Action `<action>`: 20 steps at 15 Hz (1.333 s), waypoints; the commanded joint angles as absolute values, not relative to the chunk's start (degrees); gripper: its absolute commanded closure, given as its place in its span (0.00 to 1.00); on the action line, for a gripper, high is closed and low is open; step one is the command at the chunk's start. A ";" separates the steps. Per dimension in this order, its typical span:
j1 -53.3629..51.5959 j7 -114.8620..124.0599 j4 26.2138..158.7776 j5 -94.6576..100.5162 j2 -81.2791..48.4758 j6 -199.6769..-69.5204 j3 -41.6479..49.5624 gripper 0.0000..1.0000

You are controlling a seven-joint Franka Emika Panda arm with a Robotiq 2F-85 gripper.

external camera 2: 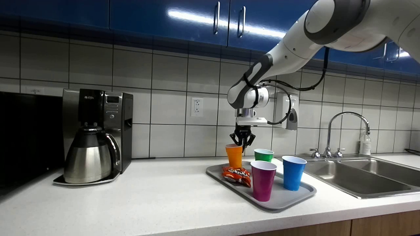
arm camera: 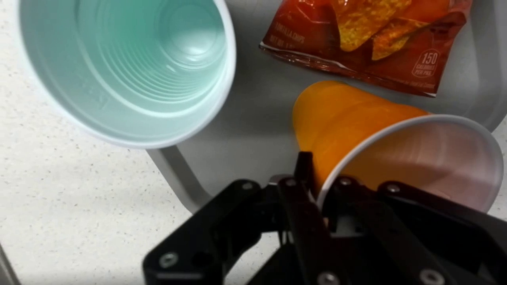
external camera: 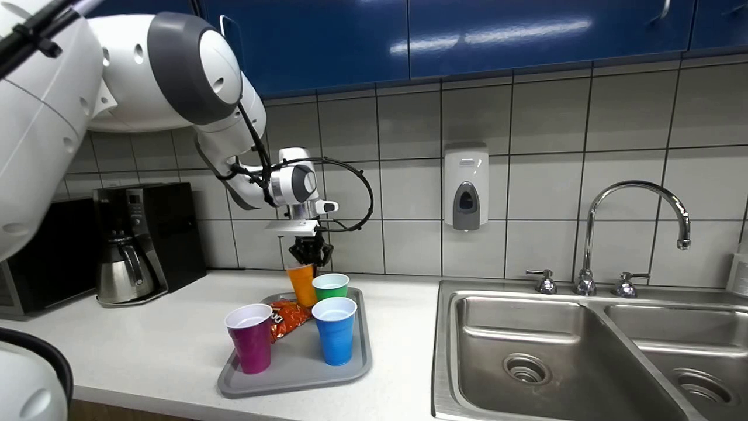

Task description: Put the purple, blue and green cups onto the tray

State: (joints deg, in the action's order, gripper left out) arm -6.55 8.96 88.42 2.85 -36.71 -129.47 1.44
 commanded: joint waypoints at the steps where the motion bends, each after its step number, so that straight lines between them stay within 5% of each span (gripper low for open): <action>1: -5.64 7.89 89.60 2.56 -35.44 -129.29 0.78 0.99; 5: -5.60 8.26 89.48 2.51 -35.75 -129.25 0.90 0.99; 6: -5.63 8.45 89.43 2.60 -35.83 -128.96 1.01 0.69; 8: -5.61 8.44 89.46 2.71 -35.92 -128.92 1.08 0.63; 16: -5.44 8.54 89.39 2.62 -35.51 -128.55 1.13 0.03; 20: -5.16 8.42 90.06 2.43 -34.73 -128.70 1.10 0.00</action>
